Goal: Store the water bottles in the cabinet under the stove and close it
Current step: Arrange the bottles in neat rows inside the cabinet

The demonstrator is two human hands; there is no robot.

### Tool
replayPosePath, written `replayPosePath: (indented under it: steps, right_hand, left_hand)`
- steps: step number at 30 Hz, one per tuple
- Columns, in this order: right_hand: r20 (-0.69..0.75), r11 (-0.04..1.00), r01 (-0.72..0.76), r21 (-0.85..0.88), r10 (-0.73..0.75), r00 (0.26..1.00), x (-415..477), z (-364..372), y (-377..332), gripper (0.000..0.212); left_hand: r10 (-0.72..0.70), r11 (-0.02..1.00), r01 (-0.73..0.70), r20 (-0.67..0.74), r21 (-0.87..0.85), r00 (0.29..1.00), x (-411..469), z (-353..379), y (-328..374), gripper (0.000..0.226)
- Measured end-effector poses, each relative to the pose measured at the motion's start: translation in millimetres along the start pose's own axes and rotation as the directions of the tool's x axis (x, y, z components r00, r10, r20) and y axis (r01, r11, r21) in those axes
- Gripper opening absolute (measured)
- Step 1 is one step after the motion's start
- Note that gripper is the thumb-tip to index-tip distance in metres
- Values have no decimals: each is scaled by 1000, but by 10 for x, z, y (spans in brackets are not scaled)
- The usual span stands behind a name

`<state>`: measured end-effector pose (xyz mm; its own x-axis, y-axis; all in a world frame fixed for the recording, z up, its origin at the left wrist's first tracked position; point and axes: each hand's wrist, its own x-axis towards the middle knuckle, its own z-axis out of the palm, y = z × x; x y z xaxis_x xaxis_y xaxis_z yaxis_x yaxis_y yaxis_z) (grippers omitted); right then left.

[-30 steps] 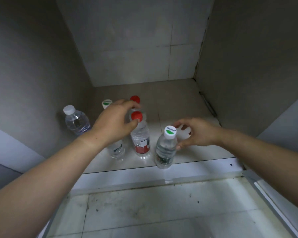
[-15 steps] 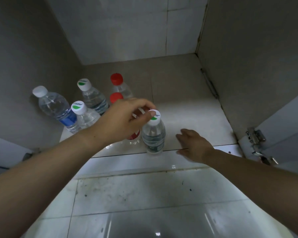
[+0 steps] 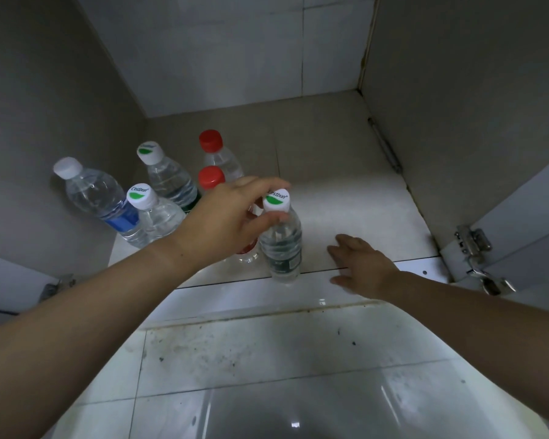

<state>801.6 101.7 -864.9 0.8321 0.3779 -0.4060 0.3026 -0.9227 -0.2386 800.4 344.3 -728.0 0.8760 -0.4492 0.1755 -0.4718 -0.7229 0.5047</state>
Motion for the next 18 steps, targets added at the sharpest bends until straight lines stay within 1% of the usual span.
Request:
replayPosePath:
  steps: [2, 4, 7, 9, 11, 14, 16, 18]
  right_hand:
    - [-14, 1000, 5, 0, -5, 1000, -26, -41, -17, 68]
    - [-33, 1000, 17, -9, -17, 999, -40, -115, -71, 70]
    - [-58, 999, 42, -7, -42, 997, -36, -251, -245, 75]
    - [-87, 997, 59, 41, -56, 995, -23, -380, -415, 78]
    - [-167, 991, 112, 68, -99, 981, 7, -563, -627, 77]
    - [-344, 972, 225, 74, -187, 920, 68, -904, -1022, 71]
    - [-462, 950, 301, 78, -233, 856, 93, -1098, -1221, 67]
    - [-536, 922, 382, 58, -294, 791, 145, -1215, -1467, 65]
  left_hand:
    - [26, 998, -26, -15, 48, 1000, -33, -16, -30, 42]
    - [23, 997, -23, -8, 74, 1000, -109, -48, -57, 40]
    - [12, 995, -12, 2, 95, 1000, -308, -139, -127, 45]
    - [0, 995, 3, -25, 103, 1000, -473, -258, -185, 48]
    - [-27, 992, 35, -67, 123, 997, -645, -423, -231, 51]
    - [-69, 981, 91, -128, 171, 989, -897, -713, -306, 55]
    - [-93, 975, 117, -133, 187, 987, -994, -849, -361, 55]
    - [-128, 963, 159, -150, 216, 980, -1138, -1011, -445, 56]
